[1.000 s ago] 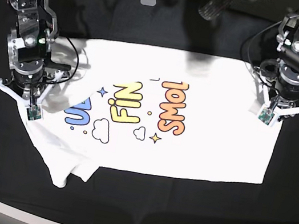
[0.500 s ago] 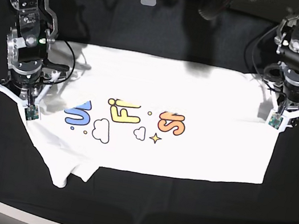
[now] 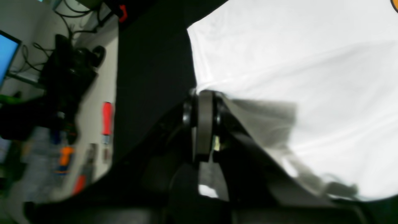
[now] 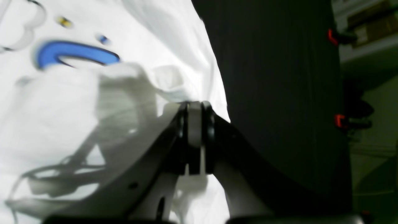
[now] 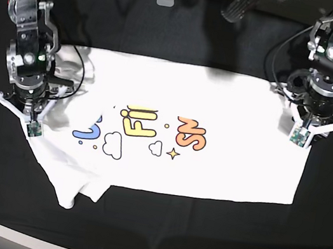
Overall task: Layout the t-shirt on the table in an organized manner, then fold the t-shirt properly
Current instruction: 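Pull the grasped shirt edge away from the hem with both grippers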
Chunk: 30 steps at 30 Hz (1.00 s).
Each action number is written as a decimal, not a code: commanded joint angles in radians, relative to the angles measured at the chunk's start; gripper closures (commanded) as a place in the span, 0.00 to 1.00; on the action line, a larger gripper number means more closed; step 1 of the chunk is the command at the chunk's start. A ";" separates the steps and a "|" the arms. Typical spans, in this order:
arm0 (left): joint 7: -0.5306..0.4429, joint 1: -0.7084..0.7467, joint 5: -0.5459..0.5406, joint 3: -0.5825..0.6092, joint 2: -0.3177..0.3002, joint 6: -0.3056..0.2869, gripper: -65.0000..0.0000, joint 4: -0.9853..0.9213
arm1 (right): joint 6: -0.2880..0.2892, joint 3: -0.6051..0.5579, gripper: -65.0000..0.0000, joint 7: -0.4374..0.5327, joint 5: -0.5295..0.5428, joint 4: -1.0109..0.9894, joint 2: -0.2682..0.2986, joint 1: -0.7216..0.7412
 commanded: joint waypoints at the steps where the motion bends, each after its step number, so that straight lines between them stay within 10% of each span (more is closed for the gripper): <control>1: -0.023 -0.008 0.002 -0.006 -0.011 0.019 1.00 0.015 | -0.002 0.010 1.00 0.027 -0.017 0.005 0.014 0.029; 30: -0.164 -0.049 0.010 -0.006 -0.011 0.019 1.00 -0.196 | 0.080 0.010 1.00 0.096 0.001 -0.004 0.014 0.056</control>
